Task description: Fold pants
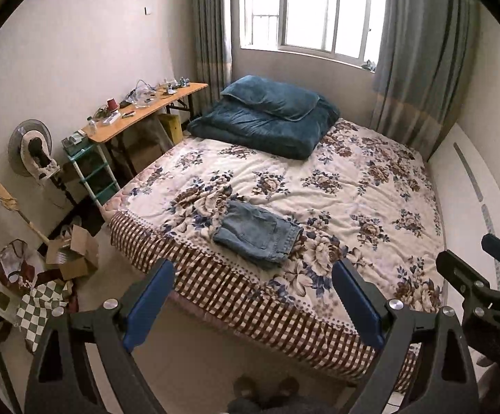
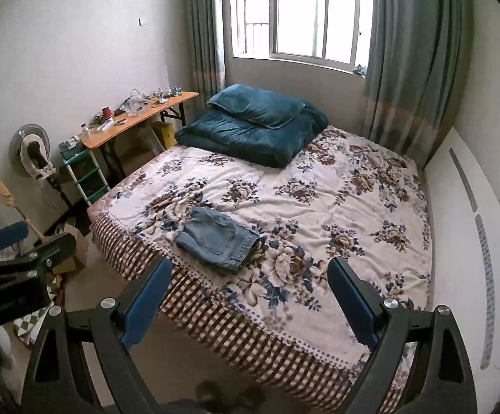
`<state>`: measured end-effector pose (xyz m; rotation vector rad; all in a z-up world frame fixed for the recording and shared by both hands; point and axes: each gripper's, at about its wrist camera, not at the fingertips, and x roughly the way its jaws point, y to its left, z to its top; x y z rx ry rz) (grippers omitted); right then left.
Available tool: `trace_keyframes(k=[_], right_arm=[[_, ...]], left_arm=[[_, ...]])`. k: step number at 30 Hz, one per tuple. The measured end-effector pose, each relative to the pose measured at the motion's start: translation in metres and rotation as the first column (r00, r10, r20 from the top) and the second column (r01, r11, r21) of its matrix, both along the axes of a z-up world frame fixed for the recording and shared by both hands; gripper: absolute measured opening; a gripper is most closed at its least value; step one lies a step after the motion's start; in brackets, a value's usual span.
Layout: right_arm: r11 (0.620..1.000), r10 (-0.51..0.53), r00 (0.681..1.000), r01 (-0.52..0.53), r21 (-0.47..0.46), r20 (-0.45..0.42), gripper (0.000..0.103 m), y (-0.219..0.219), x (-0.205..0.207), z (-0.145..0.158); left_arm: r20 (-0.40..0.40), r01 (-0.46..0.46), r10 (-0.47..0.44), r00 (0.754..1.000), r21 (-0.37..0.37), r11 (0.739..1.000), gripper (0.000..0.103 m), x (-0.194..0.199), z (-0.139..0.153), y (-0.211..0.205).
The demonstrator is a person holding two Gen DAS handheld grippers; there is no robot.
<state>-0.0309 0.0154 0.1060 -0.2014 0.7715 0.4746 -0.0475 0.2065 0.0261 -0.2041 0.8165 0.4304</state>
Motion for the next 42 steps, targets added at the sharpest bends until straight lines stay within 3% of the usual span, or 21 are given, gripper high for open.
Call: trace_keyframes(k=[7,9,14,27,42], right_arm=[[1.000,0.003,1.000,-0.003,0.012,-0.015,0.097,0.008,-0.014,0.008],[1.000,0.000,1.000,0.001,0.025,-0.016,0.097,0.011,-0.016,0.010],[0.999,-0.008,1.000,0.008,0.032,-0.011,0.098,0.014,-0.010,0.009],[0.999,-0.043,0.998,0.042,-0.018,-0.041,0.098,0.038,0.058,-0.021],[0.997,-0.046,0.990,0.038,-0.066,-0.131,0.098,0.046,0.099,-0.068]], left_arm=[[-0.010,-0.017,0.017,1.000,0.016,1.000,0.094,-0.009,0.001,0.009],[-0.008,-0.016,0.016,1.000,0.012,1.000,0.101,-0.008,0.000,0.012],[-0.036,-0.033,0.035,0.999,0.050,0.998,0.102,-0.001,-0.003,0.016],[-0.100,-0.058,0.060,0.993,0.022,0.998,0.102,0.043,-0.025,0.045],[-0.165,-0.057,0.057,0.985,0.006,0.998,0.103,0.075,-0.046,0.052]])
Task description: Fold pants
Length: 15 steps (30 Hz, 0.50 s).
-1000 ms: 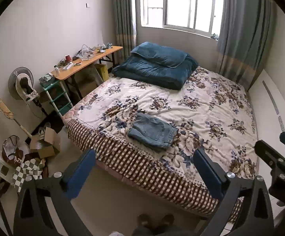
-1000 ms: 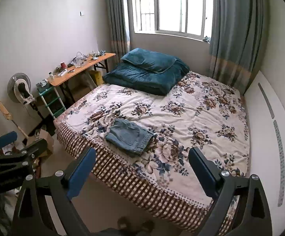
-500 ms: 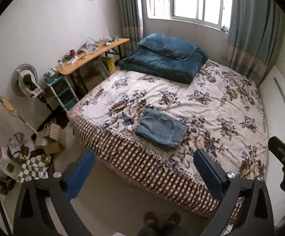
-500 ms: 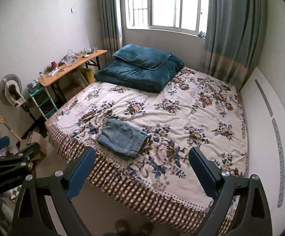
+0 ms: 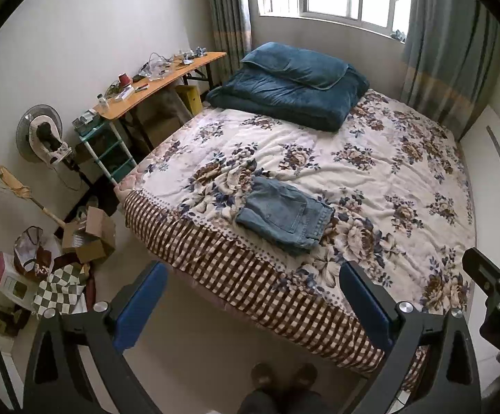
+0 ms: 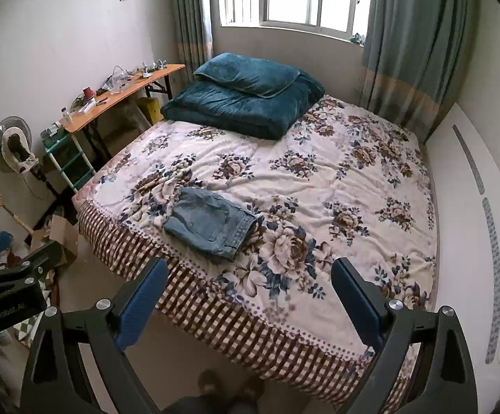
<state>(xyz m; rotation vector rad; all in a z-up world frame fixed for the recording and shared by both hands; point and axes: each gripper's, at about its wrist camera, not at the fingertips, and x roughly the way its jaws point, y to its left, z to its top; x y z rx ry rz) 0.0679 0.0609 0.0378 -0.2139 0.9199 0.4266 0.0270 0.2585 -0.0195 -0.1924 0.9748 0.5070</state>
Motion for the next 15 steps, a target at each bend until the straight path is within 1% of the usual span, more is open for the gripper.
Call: trace_keyframes(k=[5,8,15], right_arm=[[1.000,0.003,1.000,-0.003,-0.001,-0.010,0.098,0.001,0.003,-0.007],[1.000,0.004,1.000,-0.004,-0.005,-0.009,0.100,0.000,0.003,-0.009],[1.000,0.007,1.000,-0.008,-0.007,-0.013,0.100,-0.002,0.004,-0.014]], left_arm=[[0.003,-0.002,0.002,1.000,0.013,1.000,0.103,0.002,-0.001,0.002],[0.001,-0.005,0.005,1.000,0.002,1.000,0.103,0.005,-0.003,0.004],[0.000,-0.015,0.015,1.000,0.011,1.000,0.103,0.007,-0.006,0.006]])
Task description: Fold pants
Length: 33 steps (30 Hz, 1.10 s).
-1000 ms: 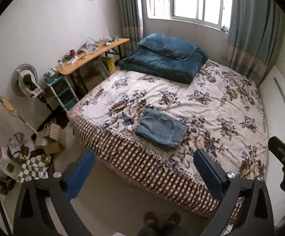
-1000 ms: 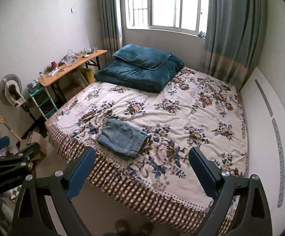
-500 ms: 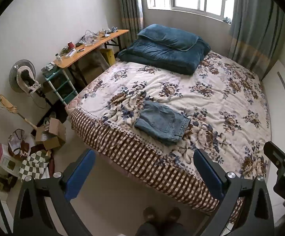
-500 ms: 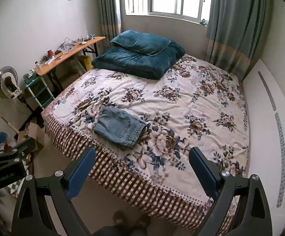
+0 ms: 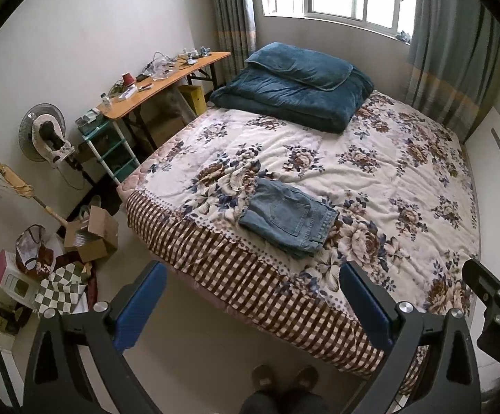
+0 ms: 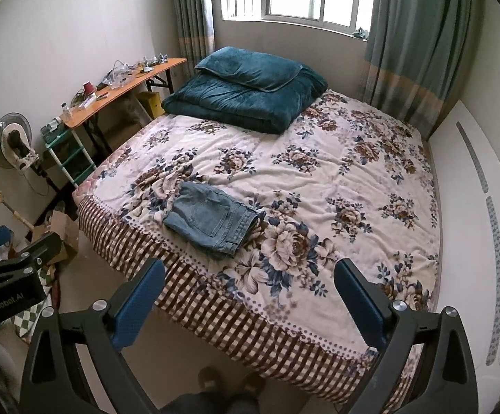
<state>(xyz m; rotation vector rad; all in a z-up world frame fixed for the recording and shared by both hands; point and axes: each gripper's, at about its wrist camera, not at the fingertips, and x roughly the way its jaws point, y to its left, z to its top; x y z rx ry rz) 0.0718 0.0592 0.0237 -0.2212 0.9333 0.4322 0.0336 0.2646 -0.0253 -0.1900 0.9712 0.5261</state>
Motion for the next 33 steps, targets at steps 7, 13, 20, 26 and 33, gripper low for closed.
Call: trace_keyframes(k=[7,13,20,26,33], right_arm=[[1.000,0.002,1.000,-0.002,0.000,-0.002,0.101,0.0018,0.0001,0.0016],[1.000,0.002,1.000,-0.002,0.000,-0.002,0.101,0.0019,0.0006,0.0024],[1.000,0.002,1.000,-0.002,0.004,-0.003,0.101,0.0010,0.0012,0.0001],[1.000,0.007,1.000,-0.007,-0.001,-0.002,0.101,0.0007,0.0026,0.0007],[1.000,0.007,1.000,-0.007,0.007,0.001,0.101,0.0009,0.0014,-0.0032]], left_arm=[[0.000,-0.001,0.001,1.000,-0.001,1.000,0.103,-0.0004,-0.0002,0.0006],[0.001,-0.002,0.002,1.000,0.006,1.000,0.103,0.0000,0.0002,-0.0004],[0.001,0.001,-0.001,1.000,0.004,1.000,0.103,0.0006,0.0006,0.0001],[0.003,0.002,-0.002,1.000,0.004,1.000,0.103,0.0017,0.0015,0.0002],[0.005,0.005,-0.005,1.000,0.005,1.000,0.103,0.0031,0.0030,-0.0002]])
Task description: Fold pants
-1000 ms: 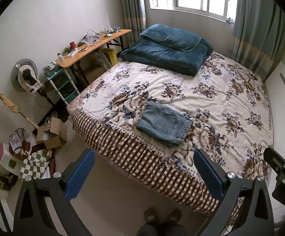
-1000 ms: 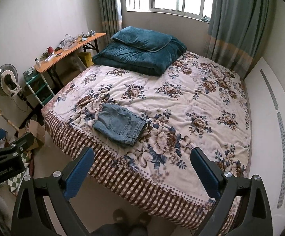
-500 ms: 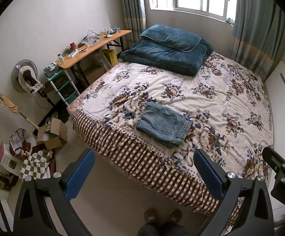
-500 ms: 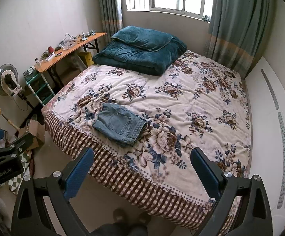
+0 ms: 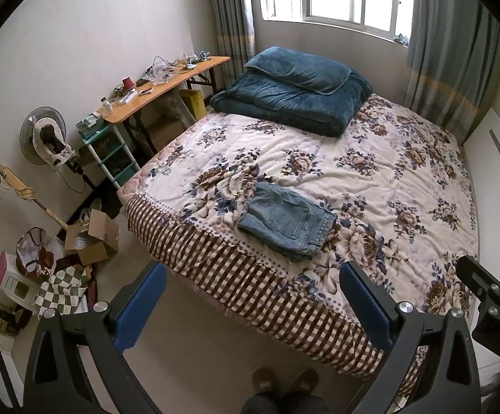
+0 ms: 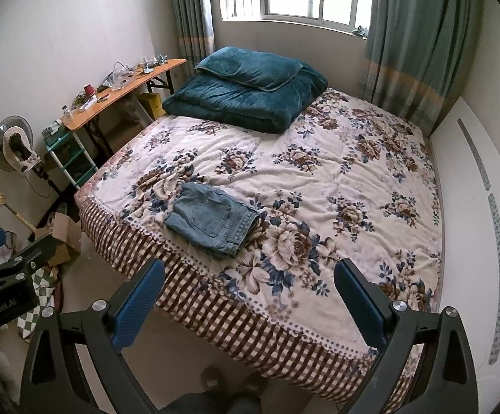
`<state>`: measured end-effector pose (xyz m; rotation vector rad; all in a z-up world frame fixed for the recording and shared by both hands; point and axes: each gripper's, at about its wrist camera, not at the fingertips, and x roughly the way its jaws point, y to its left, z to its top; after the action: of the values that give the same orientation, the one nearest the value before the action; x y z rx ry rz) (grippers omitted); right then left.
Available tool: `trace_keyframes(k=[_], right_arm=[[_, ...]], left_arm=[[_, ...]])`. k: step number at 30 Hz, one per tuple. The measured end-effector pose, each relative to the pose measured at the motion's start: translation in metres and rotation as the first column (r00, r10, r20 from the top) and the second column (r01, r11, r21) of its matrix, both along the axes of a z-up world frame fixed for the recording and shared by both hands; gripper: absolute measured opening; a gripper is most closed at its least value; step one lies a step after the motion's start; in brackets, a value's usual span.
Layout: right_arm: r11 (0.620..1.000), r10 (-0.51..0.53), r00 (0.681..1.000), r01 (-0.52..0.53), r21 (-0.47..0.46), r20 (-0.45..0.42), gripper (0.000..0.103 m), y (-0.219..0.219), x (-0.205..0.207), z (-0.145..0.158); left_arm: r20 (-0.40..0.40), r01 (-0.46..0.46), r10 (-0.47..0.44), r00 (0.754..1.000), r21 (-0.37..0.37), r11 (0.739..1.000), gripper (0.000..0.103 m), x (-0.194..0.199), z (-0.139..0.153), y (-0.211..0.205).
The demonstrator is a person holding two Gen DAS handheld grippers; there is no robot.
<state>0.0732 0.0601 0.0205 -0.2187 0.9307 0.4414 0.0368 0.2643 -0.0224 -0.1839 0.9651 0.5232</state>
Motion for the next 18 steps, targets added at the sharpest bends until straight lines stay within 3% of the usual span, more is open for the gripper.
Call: trace_keyframes(k=[18], right_arm=[[1.000,-0.002,1.000,0.002,0.002,-0.002,0.101,0.000,0.000,0.000]], left_arm=[[0.006,0.001,-0.001,1.000,0.008,1.000,0.103,0.008,0.006,-0.004]])
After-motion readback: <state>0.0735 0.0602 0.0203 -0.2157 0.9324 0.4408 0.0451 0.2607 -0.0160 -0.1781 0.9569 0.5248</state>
